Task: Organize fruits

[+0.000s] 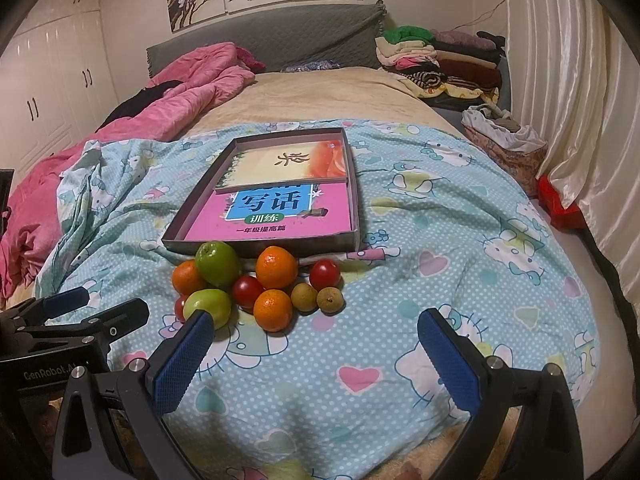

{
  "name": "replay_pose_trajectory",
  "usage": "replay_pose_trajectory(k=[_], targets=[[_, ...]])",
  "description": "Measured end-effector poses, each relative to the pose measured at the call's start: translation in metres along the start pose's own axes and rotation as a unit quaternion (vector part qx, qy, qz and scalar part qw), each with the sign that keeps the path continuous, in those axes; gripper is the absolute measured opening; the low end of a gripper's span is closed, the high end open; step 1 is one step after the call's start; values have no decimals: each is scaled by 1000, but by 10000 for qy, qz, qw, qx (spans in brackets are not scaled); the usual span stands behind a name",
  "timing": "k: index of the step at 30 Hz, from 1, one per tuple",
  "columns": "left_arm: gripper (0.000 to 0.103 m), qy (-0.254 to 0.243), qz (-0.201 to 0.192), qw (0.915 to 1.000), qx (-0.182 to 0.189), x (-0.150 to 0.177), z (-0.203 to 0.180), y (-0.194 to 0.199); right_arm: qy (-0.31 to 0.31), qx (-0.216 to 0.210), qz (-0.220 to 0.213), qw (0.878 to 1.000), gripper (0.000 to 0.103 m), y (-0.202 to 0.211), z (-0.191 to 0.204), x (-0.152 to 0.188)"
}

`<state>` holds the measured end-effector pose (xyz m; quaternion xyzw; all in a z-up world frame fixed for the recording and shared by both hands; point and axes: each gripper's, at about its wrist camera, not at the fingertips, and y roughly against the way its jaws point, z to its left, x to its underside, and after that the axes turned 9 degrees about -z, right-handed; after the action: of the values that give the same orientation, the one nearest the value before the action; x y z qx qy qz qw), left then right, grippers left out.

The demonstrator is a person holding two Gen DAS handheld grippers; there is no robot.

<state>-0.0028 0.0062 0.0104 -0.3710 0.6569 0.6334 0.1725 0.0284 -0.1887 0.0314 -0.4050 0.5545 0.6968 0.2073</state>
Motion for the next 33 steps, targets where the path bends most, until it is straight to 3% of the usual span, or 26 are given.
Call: replay_pose_trajectory(k=[33], targets=[[102, 55, 32, 9999, 80, -2, 6, -5, 68, -44, 101, 9999, 103, -8, 5, 1]])
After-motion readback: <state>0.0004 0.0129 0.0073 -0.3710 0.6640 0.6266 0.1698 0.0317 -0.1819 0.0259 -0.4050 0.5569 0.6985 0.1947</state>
